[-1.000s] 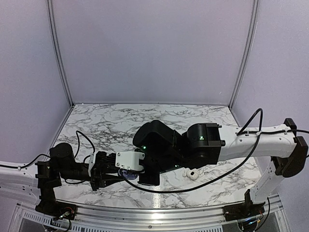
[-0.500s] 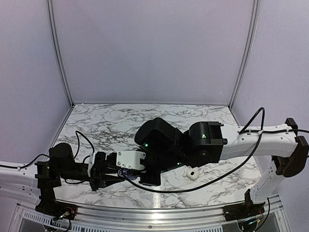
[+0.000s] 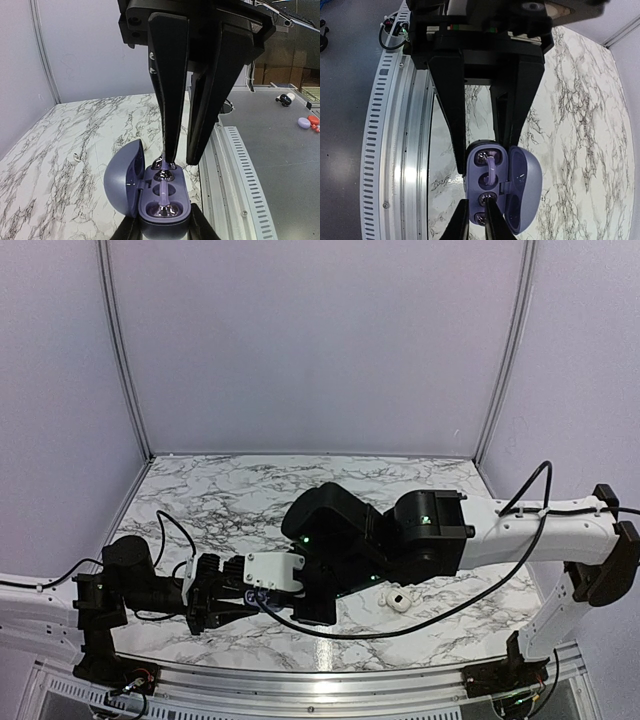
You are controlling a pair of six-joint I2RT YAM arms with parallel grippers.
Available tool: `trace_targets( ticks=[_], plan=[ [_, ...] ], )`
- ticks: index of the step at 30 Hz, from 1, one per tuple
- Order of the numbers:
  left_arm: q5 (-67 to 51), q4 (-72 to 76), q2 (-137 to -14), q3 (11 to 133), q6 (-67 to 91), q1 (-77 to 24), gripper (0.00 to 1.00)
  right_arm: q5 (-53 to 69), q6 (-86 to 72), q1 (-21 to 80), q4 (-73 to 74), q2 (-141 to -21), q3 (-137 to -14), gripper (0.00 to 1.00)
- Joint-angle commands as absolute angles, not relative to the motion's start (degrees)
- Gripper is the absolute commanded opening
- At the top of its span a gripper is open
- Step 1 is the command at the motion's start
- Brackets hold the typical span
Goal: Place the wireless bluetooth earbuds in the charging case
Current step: Adjust the right earbud in the right side groove of the charging case.
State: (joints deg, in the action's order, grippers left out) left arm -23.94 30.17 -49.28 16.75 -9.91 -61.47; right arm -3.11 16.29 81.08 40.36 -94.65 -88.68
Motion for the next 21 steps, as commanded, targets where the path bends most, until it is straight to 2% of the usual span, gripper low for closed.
trace_targets(
  ticks=[1, 21],
  plan=[
    [-24.43, 33.6, -49.13, 18.63, -10.63, -61.61, 0.0, -4.24, 15.6, 80.69, 42.76, -92.74, -89.62, 0.14],
    [-25.03, 33.6, -50.12, 19.33, -10.59, -61.61, 0.0, -4.86, 15.64, 80.11, 42.37, -93.19, -89.12, 0.19]
  ],
)
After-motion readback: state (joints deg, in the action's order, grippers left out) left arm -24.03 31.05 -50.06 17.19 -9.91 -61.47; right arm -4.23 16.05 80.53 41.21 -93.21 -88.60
